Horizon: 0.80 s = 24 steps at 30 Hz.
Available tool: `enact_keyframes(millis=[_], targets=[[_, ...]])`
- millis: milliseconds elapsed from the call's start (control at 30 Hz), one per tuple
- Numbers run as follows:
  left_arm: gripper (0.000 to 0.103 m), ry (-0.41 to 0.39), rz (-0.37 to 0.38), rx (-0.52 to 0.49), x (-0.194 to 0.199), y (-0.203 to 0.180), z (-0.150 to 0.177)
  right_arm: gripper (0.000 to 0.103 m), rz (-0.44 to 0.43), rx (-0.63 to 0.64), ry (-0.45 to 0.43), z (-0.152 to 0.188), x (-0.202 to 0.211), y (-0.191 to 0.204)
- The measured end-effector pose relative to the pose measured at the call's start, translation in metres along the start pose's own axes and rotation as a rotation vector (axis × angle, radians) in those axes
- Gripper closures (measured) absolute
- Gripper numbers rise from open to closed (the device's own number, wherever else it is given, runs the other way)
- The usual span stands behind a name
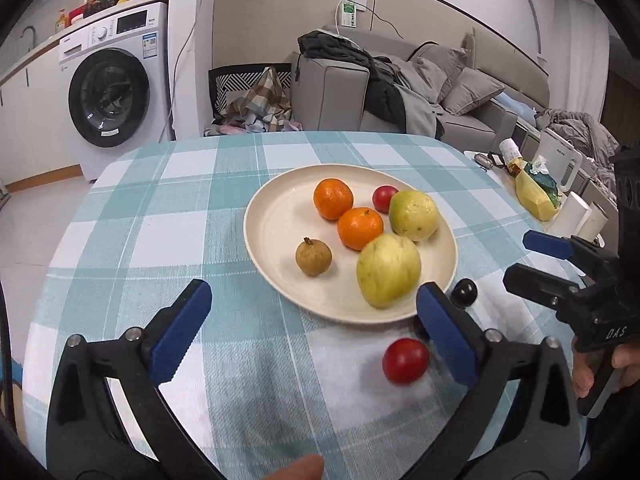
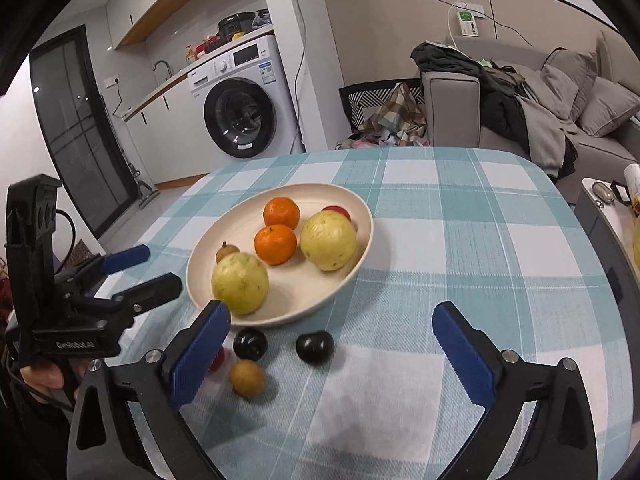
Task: Organize fruits
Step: 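Reach the right tool to the small brown pear and close around it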
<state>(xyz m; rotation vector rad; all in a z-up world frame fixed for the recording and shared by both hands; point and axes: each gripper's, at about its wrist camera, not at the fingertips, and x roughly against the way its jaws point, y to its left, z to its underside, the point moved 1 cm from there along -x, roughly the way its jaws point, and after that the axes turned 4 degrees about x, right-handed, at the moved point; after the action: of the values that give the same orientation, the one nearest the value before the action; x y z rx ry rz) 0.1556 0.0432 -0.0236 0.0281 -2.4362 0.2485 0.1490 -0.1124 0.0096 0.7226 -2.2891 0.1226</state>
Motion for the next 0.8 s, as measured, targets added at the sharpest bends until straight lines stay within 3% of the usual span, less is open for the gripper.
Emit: enact_keyframes(millis=[233,567,800], targets=[[0.001,0.022,-0.004,0.021,0.018,0.002,0.018,0.0,0.008,0.044,0.026,0.018,0.008,0.013],[0.001,0.072,0.008,-0.012,0.013,-0.011,0.036,0.0,0.005,0.046,0.104,0.029,0.001,0.014],[0.001,0.076,0.009,-0.012,0.008,-0.01,0.037,0.001,-0.064,0.055,0.177,0.039,-0.01,0.022]])
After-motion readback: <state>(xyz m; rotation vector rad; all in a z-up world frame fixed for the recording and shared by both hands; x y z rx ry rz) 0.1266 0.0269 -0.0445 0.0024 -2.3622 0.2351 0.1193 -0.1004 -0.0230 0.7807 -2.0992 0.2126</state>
